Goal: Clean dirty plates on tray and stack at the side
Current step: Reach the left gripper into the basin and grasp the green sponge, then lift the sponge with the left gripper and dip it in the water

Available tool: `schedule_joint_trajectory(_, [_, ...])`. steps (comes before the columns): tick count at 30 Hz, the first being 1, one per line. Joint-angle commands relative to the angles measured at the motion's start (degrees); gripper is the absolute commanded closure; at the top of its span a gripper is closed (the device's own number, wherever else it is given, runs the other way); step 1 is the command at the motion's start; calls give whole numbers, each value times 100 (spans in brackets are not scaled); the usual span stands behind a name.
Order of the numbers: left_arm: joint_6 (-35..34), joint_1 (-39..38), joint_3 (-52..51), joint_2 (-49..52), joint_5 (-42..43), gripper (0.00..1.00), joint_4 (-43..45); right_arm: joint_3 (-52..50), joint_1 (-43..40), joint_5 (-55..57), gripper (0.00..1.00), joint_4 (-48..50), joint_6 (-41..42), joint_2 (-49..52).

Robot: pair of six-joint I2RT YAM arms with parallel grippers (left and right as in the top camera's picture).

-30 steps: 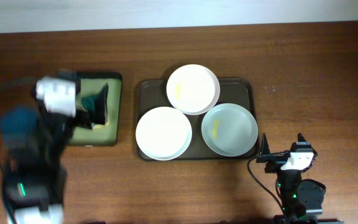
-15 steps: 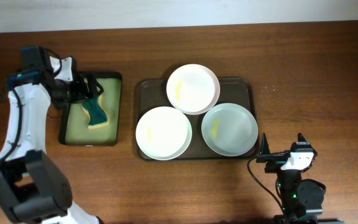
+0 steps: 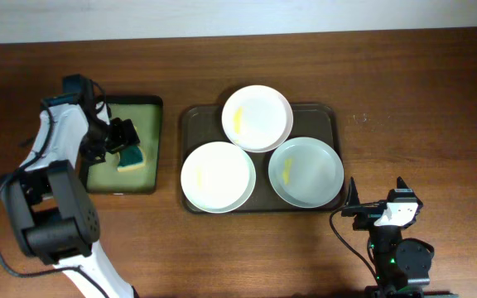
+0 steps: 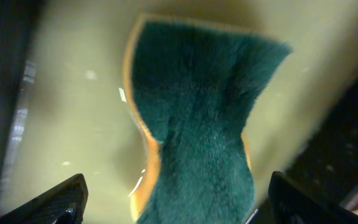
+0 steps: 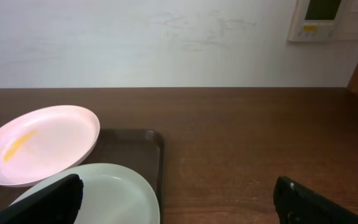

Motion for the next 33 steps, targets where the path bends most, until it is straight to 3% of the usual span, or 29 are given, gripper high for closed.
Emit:
schedule_joint_trajectory(1, [-160, -98, -74, 299, -76, 10, 7, -42, -33, 46, 2, -22, 59, -28])
schedule_joint_trajectory(5, [-160, -192, -85, 304, -103, 16, 28, -42, -33, 46, 2, -22, 59, -28])
schedule_joint_trajectory(6, [-160, -199, -90, 308, -144, 29, 31, -42, -33, 46, 2, -22, 59, -28])
schedule_joint_trajectory(8, [-160, -197, -96, 372, -186, 41, 74, -42, -33, 46, 2, -22, 59, -28])
schedule_joint_trajectory(11, [-157, -223, -105, 656, -229, 41, 221, -42, -33, 46, 2, -24, 59, -28])
schedule_joint_trajectory(13, [-157, -212, -101, 662, -251, 57, 251, -42, -33, 46, 2, -24, 59, -28])
schedule_joint_trajectory(16, [-157, -203, -74, 662, -251, 68, 358, -42, -33, 46, 2, -22, 59, -28])
schedule_joint_trajectory(18, [-155, -203, -24, 662, -251, 97, 337, -42, -33, 46, 2, -22, 59, -28])
schedule_joint_trajectory(19, [-157, -203, 50, 662, -249, 100, 271, -42, -33, 46, 2, -22, 59, -28])
schedule_joint_trajectory(26, [-157, -203, 1386, 597, -249, 98, -1115, -42, -33, 46, 2, -22, 59, -28])
schedule_joint_trajectory(27, [-157, -203, 1399, 599, -251, 88, -1119, -42, -33, 46, 2, -22, 59, -28])
schedule_joint_trajectory(30, [-157, -203, 1298, 621, -315, 71, -1080, -42, -33, 46, 1, -22, 59, -28])
schedule_joint_trajectory(33, [-160, -205, 981, 621, -444, 70, -813, -42, -33, 46, 2, -22, 59, -28])
